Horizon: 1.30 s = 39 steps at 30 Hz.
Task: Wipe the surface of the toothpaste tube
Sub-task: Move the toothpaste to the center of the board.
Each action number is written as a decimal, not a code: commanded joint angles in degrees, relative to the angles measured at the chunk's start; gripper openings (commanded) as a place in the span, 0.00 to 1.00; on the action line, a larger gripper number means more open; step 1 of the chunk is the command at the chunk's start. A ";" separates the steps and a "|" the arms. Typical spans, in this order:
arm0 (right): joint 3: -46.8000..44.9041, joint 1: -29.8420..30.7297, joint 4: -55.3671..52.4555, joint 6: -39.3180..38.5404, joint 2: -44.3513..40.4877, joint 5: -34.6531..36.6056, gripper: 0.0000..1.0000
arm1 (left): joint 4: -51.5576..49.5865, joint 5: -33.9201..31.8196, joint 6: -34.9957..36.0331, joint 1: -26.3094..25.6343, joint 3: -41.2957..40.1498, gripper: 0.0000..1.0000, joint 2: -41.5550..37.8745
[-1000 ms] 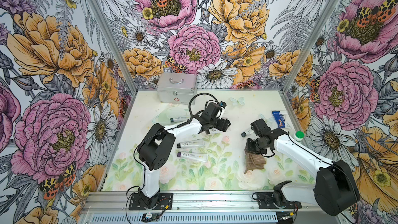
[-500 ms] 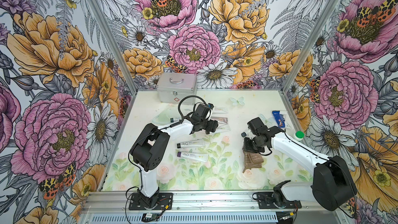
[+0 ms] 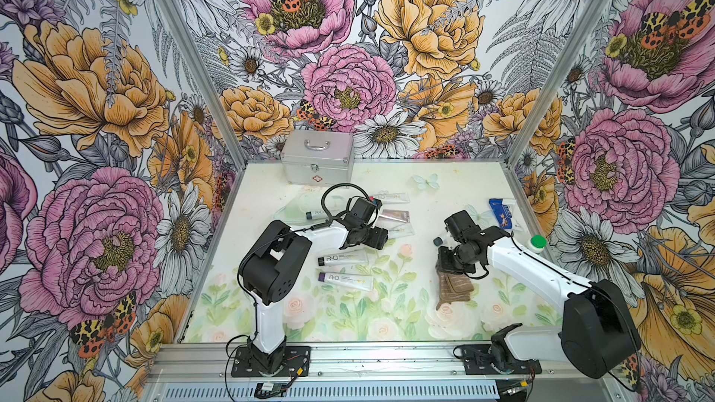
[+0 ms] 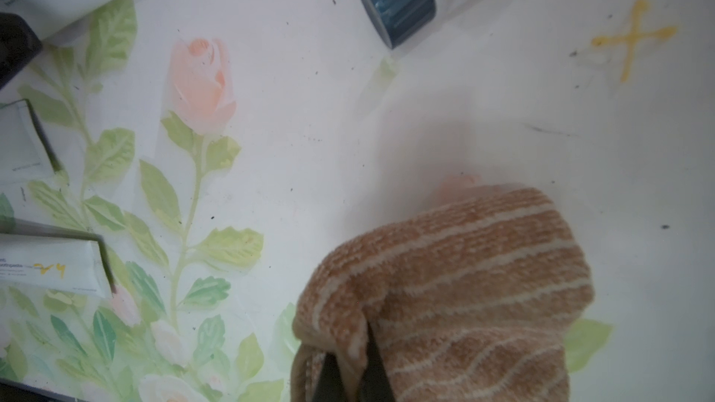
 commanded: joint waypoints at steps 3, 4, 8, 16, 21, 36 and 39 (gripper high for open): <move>1.61 0.30 0.41 -0.94 0.58 1.24 0.00 | 0.61 0.88 0.35 -1.95 -1.00 0.73 0.82; 1.55 0.26 0.42 -0.94 0.60 1.24 0.00 | 0.58 0.94 0.38 -2.38 -1.09 0.70 0.77; 1.54 0.26 0.42 -1.04 0.67 1.22 0.00 | 0.57 0.74 0.43 -4.05 -2.09 0.60 0.18; 1.93 0.27 0.44 -1.38 1.55 1.15 0.00 | 1.52 -0.45 0.72 -5.44 -4.80 0.47 -0.92; 2.24 0.26 0.42 -1.47 1.79 1.06 0.00 | 1.72 -0.56 1.23 -5.49 -4.31 0.37 -0.44; 4.64 -1.71 0.24 -3.64 2.66 -2.06 0.00 | 2.54 0.50 1.56 -12.17 -11.64 0.27 -11.59; 5.04 -1.78 0.36 -4.49 3.36 -3.53 0.00 | 2.67 0.02 0.44 -15.13 -13.82 0.27 -13.69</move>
